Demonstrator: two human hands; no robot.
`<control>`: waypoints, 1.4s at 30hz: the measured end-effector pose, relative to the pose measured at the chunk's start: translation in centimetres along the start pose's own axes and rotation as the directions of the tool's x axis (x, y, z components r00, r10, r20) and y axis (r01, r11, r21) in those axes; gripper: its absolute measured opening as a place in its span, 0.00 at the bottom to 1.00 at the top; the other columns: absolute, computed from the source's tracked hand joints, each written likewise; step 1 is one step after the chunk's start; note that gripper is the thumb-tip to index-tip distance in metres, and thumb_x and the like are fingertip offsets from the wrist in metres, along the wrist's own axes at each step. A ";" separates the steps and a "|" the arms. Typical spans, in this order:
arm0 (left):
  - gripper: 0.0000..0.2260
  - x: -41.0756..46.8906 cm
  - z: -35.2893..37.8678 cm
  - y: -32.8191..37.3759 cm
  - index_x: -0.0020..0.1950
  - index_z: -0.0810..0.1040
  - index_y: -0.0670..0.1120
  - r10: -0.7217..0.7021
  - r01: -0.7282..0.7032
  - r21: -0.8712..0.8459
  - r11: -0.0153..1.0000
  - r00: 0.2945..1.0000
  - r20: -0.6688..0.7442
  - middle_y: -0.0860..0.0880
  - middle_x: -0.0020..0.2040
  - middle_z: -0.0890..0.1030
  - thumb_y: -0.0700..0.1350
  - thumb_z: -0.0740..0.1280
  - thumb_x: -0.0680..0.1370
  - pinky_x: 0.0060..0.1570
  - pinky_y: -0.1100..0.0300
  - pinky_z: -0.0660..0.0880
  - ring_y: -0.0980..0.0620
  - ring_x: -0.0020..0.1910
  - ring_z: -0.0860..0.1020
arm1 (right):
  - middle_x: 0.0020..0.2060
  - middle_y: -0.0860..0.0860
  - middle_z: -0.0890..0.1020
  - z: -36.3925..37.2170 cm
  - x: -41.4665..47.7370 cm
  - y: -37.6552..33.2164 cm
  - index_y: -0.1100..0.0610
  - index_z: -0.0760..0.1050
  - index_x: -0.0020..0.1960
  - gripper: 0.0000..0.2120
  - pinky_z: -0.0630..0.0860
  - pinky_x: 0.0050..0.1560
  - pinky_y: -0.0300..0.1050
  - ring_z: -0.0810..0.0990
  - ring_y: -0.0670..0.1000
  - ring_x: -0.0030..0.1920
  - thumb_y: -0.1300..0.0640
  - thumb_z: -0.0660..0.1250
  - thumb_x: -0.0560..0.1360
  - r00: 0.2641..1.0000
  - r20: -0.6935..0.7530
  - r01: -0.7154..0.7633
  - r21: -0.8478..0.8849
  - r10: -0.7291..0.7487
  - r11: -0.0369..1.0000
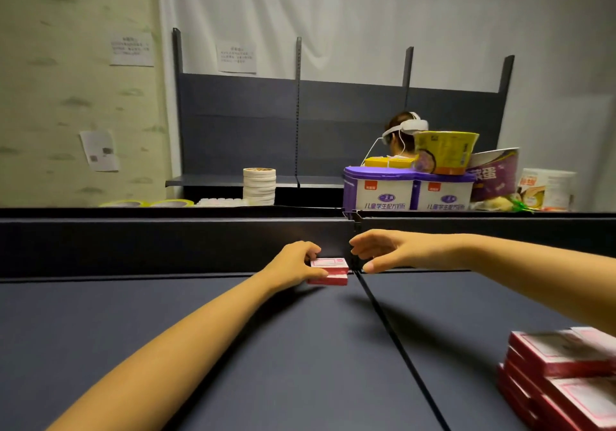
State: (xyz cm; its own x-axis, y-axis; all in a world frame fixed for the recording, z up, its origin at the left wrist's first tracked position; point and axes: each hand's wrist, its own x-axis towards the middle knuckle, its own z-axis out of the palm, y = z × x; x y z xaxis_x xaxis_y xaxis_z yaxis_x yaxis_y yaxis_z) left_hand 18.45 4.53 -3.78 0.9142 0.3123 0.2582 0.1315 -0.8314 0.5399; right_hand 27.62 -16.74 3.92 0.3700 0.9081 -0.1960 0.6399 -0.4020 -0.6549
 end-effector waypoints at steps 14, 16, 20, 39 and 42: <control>0.16 -0.6 -2.0 -1.3 0.53 0.79 0.45 -0.072 0.073 0.054 0.996 0.997 -0.009 0.50 0.50 0.78 0.49 0.74 0.68 0.46 0.65 0.73 0.55 0.46 0.76 | 0.70 0.50 0.66 -1.1 2.8 2.0 0.51 0.58 0.72 0.32 0.66 0.66 0.43 0.66 0.49 0.69 0.52 0.69 0.73 1.000 -0.023 -0.004 -0.067 0.002 0.998; 0.15 -1.6 -2.8 -2.2 0.53 0.79 0.46 -0.106 0.107 0.025 0.994 0.994 -0.018 0.51 0.49 0.78 0.48 0.74 0.68 0.42 0.69 0.72 0.55 0.46 0.76 | 0.71 0.51 0.65 -0.7 4.1 2.0 0.52 0.58 0.72 0.33 0.66 0.68 0.45 0.66 0.51 0.70 0.52 0.69 0.72 1.000 -0.028 -0.012 -0.106 0.009 0.994; 0.14 -3.7 -3.9 -3.5 0.53 0.78 0.47 -0.160 0.160 -0.023 0.987 0.987 -0.012 0.51 0.50 0.78 0.46 0.74 0.69 0.43 0.71 0.72 0.55 0.47 0.77 | 0.71 0.54 0.65 0.6 6.6 2.1 0.56 0.57 0.72 0.34 0.67 0.69 0.48 0.67 0.54 0.69 0.52 0.70 0.72 0.997 -0.029 -0.071 -0.239 0.066 0.968; 0.13 -8.6 -5.8 1.5 0.52 0.77 0.52 -0.093 0.083 -0.183 0.980 0.995 -0.046 0.55 0.48 0.80 0.49 0.74 0.69 0.49 0.65 0.76 0.55 0.49 0.79 | 0.50 0.48 0.79 -1.3 -0.5 1.2 0.51 0.75 0.55 0.14 0.74 0.46 0.33 0.77 0.46 0.49 0.53 0.71 0.71 0.982 -0.166 0.025 -0.343 -0.087 0.939; 0.14 -10.3 -5.5 5.5 0.53 0.78 0.52 -0.069 0.056 -0.229 0.972 0.996 -0.053 0.55 0.49 0.80 0.49 0.74 0.70 0.45 0.68 0.74 0.56 0.48 0.79 | 0.51 0.48 0.80 -2.3 -6.5 1.9 0.49 0.74 0.53 0.11 0.75 0.49 0.35 0.78 0.46 0.51 0.54 0.70 0.71 0.971 -0.212 0.055 -0.259 -0.112 0.964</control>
State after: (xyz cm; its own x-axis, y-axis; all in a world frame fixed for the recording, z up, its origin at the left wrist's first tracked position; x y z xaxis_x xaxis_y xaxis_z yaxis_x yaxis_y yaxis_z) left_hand 7.67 -0.68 0.93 0.8813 0.3931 0.2622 0.0909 -0.6856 0.7223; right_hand 28.04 -23.65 5.62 0.4301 0.9020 0.0377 0.8120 -0.3682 -0.4529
